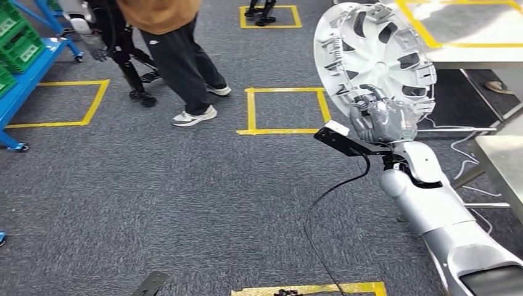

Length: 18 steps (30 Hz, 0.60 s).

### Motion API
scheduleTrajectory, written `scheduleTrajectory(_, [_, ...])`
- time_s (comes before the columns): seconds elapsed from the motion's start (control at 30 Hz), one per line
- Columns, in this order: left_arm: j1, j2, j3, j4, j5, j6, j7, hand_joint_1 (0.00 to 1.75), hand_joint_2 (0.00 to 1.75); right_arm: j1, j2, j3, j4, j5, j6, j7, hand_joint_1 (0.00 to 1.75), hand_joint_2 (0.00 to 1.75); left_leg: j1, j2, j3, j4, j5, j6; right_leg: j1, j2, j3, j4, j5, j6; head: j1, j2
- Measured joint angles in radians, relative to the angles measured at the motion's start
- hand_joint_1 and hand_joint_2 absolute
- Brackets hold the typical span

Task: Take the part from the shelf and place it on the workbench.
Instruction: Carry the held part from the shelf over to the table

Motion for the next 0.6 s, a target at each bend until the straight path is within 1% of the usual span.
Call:
scheduleTrajectory(0.03, [-0.001, 0.0, 0.0, 0.0, 0.0, 0.0, 0.0, 0.0, 1.75, -0.001, 0.0, 0.0, 0.0, 0.0, 0.0, 0.0, 1.75, 1.75, -0.002, 0.01, 0.003, 0.001, -0.004, -0.005, 0.002, -0.026, 0.04, -0.069, 0.023, 0.003, 0.0, 0.0])
scheduleTrajectory(0.07, [-0.001, 0.0, 0.0, 0.0, -0.001, 0.0, 0.0, 0.0, 1.75, -0.003, 0.001, 0.0, 0.0, 0.0, 0.0, 0.0, 1.75, 1.75, -0.005, 0.019, 0.006, 0.004, -0.008, -0.011, 0.003, -0.045, 0.074, -0.126, 0.039, -0.001, -0.001, 0.0])
scheduleTrajectory(0.1, [-0.002, 0.001, 0.0, 0.0, -0.002, 0.0, 0.0, 0.0, 1.75, -0.005, 0.002, 0.001, 0.0, 0.001, 0.0, 0.0, 1.75, 1.75, -0.009, 0.027, 0.008, 0.007, -0.012, -0.017, 0.004, -0.059, 0.096, -0.165, 0.047, -0.007, -0.003, 0.0])
scheduleTrajectory(0.13, [-0.002, 0.002, 0.0, 0.0, -0.004, 0.0, 0.0, 0.0, 1.75, -0.007, 0.003, 0.001, 0.0, 0.001, 0.001, 0.0, 1.75, 1.75, -0.012, 0.035, 0.01, 0.008, -0.014, -0.021, 0.007, -0.062, 0.103, -0.179, 0.046, -0.014, -0.006, 0.0])
scheduleTrajectory(0.17, [-0.003, 0.002, 0.0, 0.0, -0.004, 0.0, 0.0, 0.0, 1.75, -0.008, 0.003, 0.001, 0.001, 0.001, 0.001, 0.0, 1.75, 1.75, -0.014, 0.044, 0.011, 0.008, -0.016, -0.024, 0.007, -0.047, 0.102, -0.18, 0.048, -0.024, -0.009, 0.0])
scheduleTrajectory(0.2, [-0.003, 0.002, 0.0, 0.0, -0.005, 0.0, 0.0, 0.0, 1.75, -0.009, 0.003, 0.0, 0.001, 0.001, 0.001, 0.001, 1.75, 1.75, -0.013, 0.053, 0.013, 0.007, -0.018, -0.027, 0.008, -0.034, 0.1, -0.179, 0.048, -0.031, -0.011, 0.0])
scheduleTrajectory(0.23, [-0.003, 0.001, 0.0, 0.0, -0.005, 0.0, 0.0, 0.0, 1.75, -0.009, 0.003, 0.0, 0.001, 0.001, 0.002, 0.001, 1.75, 1.75, -0.01, 0.049, 0.012, 0.012, -0.026, -0.031, 0.008, -0.022, 0.099, -0.179, 0.048, -0.036, -0.012, 0.0])
scheduleTrajectory(0.27, [-0.004, 0.001, 0.0, 0.0, -0.005, 0.0, 0.0, 0.0, 1.75, -0.011, 0.003, -0.001, 0.002, 0.001, 0.002, 0.002, 1.75, 1.75, -0.008, 0.033, 0.005, 0.032, -0.042, -0.035, 0.007, -0.01, 0.099, -0.18, 0.049, -0.042, -0.012, 0.0])
scheduleTrajectory(0.3, [-0.004, 0.001, 0.0, 0.0, -0.005, 0.0, 0.0, 0.0, 1.75, -0.012, 0.003, -0.001, 0.002, 0.001, 0.002, 0.002, 1.75, 1.75, -0.006, 0.01, -0.014, 0.073, -0.067, -0.038, 0.005, 0.002, 0.099, -0.181, 0.05, -0.048, -0.015, 0.0])
scheduleTrajectory(0.33, [-0.004, 0.0, 0.0, 0.0, -0.005, 0.0, 0.0, 0.0, 1.75, -0.013, 0.004, 0.0, 0.002, 0.002, 0.002, 0.003, 1.75, 1.75, -0.004, -0.016, -0.043, 0.134, -0.097, -0.039, 0.004, 0.014, 0.099, -0.181, 0.051, -0.051, -0.017, 0.0])
scheduleTrajectory(0.37, [-0.003, 0.0, 0.0, 0.0, -0.005, 0.0, 0.0, 0.0, 1.75, -0.013, 0.004, 0.0, 0.002, 0.002, 0.002, 0.003, 1.75, 1.75, -0.004, -0.032, -0.08, 0.204, -0.125, -0.038, 0.004, 0.027, 0.098, -0.181, 0.051, -0.054, -0.019, 0.0])
scheduleTrajectory(0.4, [-0.002, -0.001, 0.0, 0.0, -0.005, 0.0, 0.0, 0.0, 1.75, -0.013, 0.005, 0.001, 0.002, 0.002, 0.002, 0.003, 1.75, 1.75, -0.004, -0.04, -0.113, 0.261, -0.142, -0.037, 0.005, 0.041, 0.098, -0.181, 0.051, -0.055, -0.02, 0.0])
scheduleTrajectory(0.43, [-0.001, -0.001, 0.0, 0.0, -0.005, 0.0, 0.0, 0.0, 1.75, -0.013, 0.005, 0.002, 0.002, 0.003, 0.002, 0.003, 1.75, 1.75, -0.004, -0.044, -0.135, 0.291, -0.14, -0.035, 0.005, 0.055, 0.098, -0.181, 0.051, -0.056, -0.021, 0.0])
scheduleTrajectory(0.47, [-0.001, -0.001, 0.0, 0.0, -0.005, 0.0, 0.0, 0.0, 1.75, -0.013, 0.005, 0.002, 0.002, 0.003, 0.003, 0.003, 1.75, 1.75, -0.004, -0.047, -0.139, 0.284, -0.119, -0.032, 0.005, 0.07, 0.099, -0.181, 0.051, -0.055, -0.021, 0.0])
scheduleTrajectory(0.5, [-0.001, -0.001, 0.0, 0.0, -0.005, 0.0, 0.0, 0.0, 1.75, -0.013, 0.005, 0.002, 0.002, 0.003, 0.003, 0.003, 1.75, 1.75, -0.004, -0.053, -0.124, 0.241, -0.084, -0.029, 0.005, 0.084, 0.099, -0.181, 0.052, -0.054, -0.02, 0.0])
scheduleTrajectory(0.53, [-0.002, -0.001, 0.0, 0.0, -0.005, 0.0, 0.0, 0.0, 1.75, -0.014, 0.006, 0.002, 0.002, 0.003, 0.003, 0.003, 1.75, 1.75, -0.002, -0.071, -0.098, 0.179, -0.044, -0.027, 0.003, 0.098, 0.1, -0.181, 0.052, -0.053, -0.021, 0.0])
scheduleTrajectory(0.57, [-0.002, -0.001, 0.0, 0.0, -0.005, 0.0, 0.0, 0.0, 1.75, -0.017, 0.006, 0.002, 0.002, 0.003, 0.002, 0.003, 1.75, 1.75, 0.002, -0.099, -0.07, 0.115, -0.014, -0.025, 0.003, 0.111, 0.097, -0.179, 0.053, -0.049, -0.02, 0.0])
scheduleTrajectory(0.6, [-0.003, 0.0, 0.0, 0.0, -0.005, 0.0, 0.0, 0.0, 1.75, -0.019, 0.006, 0.002, 0.002, 0.004, 0.002, 0.003, 1.75, 1.75, 0.005, -0.123, -0.049, 0.066, 0.002, -0.025, 0.001, 0.123, 0.093, -0.178, 0.055, -0.043, -0.02, 0.0])
